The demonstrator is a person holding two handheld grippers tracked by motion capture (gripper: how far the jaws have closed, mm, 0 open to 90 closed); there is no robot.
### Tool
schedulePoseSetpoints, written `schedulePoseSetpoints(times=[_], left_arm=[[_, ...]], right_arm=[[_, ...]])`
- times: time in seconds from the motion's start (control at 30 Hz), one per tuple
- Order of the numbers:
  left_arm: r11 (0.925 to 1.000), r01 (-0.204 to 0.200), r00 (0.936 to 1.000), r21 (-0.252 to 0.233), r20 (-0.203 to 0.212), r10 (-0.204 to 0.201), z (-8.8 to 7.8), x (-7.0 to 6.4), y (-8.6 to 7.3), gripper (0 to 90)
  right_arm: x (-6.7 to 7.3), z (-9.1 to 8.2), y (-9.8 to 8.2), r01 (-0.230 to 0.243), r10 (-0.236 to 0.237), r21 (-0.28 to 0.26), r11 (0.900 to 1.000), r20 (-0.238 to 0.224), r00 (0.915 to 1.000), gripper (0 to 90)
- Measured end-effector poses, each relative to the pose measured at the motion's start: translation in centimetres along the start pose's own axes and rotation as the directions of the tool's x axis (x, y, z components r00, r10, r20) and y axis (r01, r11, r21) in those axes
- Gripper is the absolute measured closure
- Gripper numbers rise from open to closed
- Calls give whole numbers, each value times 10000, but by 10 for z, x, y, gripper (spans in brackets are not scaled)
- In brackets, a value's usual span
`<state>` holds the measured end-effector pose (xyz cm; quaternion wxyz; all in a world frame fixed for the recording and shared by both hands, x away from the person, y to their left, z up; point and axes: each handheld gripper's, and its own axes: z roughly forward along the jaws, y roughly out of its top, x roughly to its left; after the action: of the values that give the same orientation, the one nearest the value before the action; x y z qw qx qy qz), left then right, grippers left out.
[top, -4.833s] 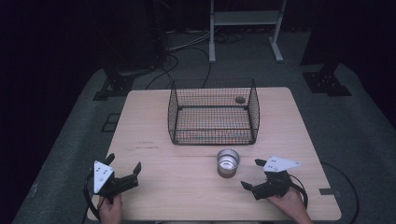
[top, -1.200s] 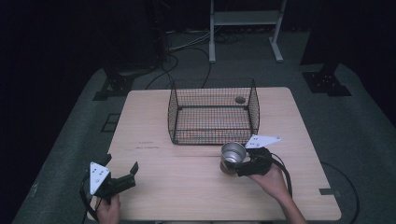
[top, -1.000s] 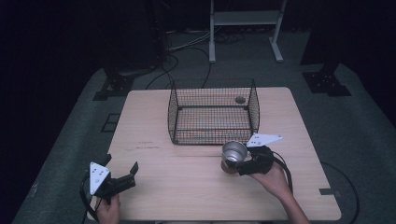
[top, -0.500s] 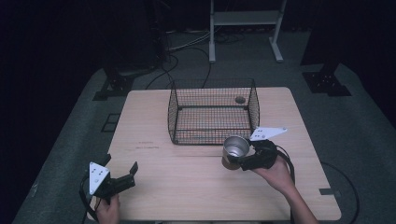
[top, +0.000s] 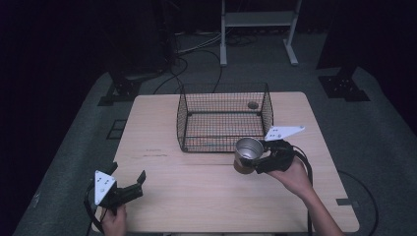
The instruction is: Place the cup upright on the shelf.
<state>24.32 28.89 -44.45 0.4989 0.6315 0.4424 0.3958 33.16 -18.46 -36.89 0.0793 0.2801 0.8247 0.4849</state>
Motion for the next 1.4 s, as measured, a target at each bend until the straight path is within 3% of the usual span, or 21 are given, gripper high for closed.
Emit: schedulePoseSetpoints(times=[0.37,0.87,1.4], left_arm=[[10000,39,10000,-68,19,-39,0,0,0,0],[10000,8,10000,-41,-57,-8,-1,2,0,0],[10000,-19,10000,-22,-22,19,0,2,0,0]], right_arm=[[-4,0,21,121,-122,-38,9999,-230,9997,180],[-19,5,57,305,-305,-32,9995,27,9995,180],[-32,23,83,339,-340,56,9994,139,9993,179]])
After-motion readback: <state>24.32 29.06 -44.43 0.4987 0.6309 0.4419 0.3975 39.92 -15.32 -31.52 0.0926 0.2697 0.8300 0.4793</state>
